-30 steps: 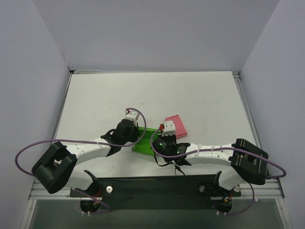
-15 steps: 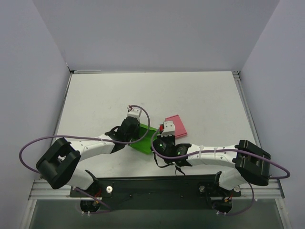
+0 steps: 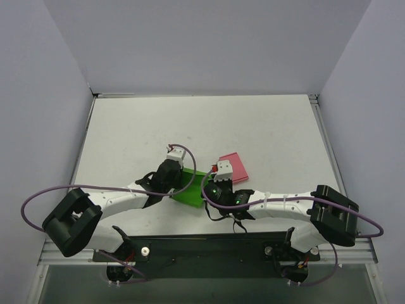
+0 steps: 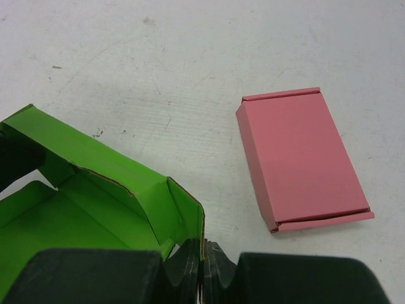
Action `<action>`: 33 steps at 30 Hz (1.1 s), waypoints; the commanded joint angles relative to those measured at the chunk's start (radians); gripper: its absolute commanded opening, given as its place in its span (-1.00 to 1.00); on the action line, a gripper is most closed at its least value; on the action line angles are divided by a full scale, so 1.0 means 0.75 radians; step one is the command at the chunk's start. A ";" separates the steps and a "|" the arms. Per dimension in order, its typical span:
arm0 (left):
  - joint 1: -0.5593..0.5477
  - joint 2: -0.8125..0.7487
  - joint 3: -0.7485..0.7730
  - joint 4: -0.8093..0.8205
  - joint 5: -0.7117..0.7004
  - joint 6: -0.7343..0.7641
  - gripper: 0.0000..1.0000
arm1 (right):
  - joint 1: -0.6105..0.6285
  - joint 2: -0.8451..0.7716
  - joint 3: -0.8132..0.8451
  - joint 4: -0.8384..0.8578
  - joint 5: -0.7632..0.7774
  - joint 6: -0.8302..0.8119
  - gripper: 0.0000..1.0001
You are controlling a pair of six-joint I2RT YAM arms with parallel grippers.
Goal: Fold the paper box
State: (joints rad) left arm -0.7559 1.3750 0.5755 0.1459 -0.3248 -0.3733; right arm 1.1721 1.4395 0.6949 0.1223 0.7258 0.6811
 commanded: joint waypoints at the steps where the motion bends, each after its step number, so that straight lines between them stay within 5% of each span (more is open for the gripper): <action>1: 0.002 -0.097 -0.053 0.041 0.016 0.005 -0.51 | -0.012 0.030 -0.002 0.019 -0.033 0.014 -1.00; 15: 0.012 -0.438 -0.160 0.041 0.243 0.113 0.31 | -0.025 0.038 -0.018 0.066 -0.068 -0.067 -1.00; 27: -0.027 -0.539 -0.105 -0.039 0.592 0.324 0.35 | -0.072 0.069 -0.065 0.338 -0.413 -0.411 -1.00; 33: -0.139 -0.490 -0.088 -0.092 0.481 0.422 0.35 | -0.121 0.075 -0.057 0.336 -0.524 -0.450 -1.00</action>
State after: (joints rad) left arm -0.8146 0.9974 0.4637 0.1032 0.0616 -0.1322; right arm 1.1053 1.4887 0.6434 0.3485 0.4057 0.3920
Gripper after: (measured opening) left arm 0.676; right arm 0.043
